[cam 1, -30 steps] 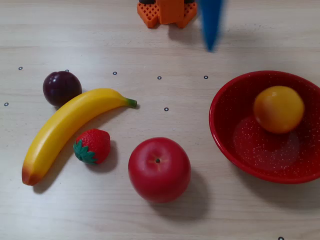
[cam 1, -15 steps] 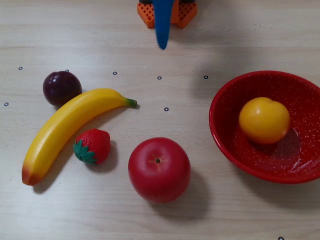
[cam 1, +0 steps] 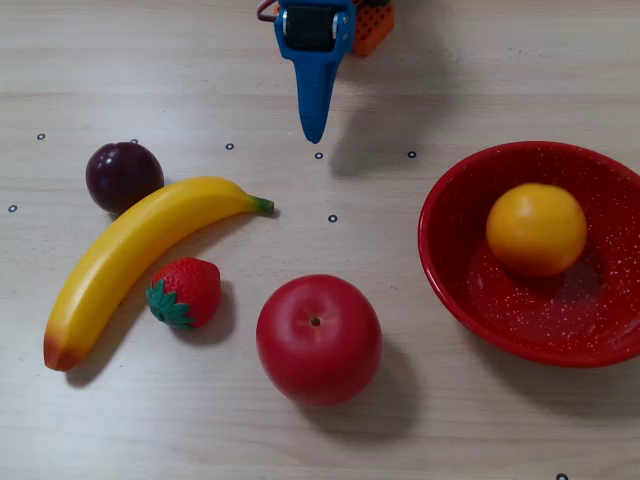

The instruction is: Put the peach in the red bowl.

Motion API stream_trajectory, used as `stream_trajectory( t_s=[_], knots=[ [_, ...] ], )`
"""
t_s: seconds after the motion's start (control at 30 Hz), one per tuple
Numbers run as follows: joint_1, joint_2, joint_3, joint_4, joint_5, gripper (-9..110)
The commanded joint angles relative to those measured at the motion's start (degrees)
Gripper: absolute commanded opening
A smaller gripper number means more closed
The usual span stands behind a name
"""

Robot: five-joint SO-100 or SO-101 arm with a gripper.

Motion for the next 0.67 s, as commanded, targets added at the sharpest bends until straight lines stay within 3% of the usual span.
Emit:
stream_trajectory(
  t_s=[0.0, 0.63],
  knots=[
    [0.5, 0.6, 0.4, -3.0, -0.8, 0],
    [0.5, 0.6, 0.6, -3.6, -0.5, 0]
  ],
)
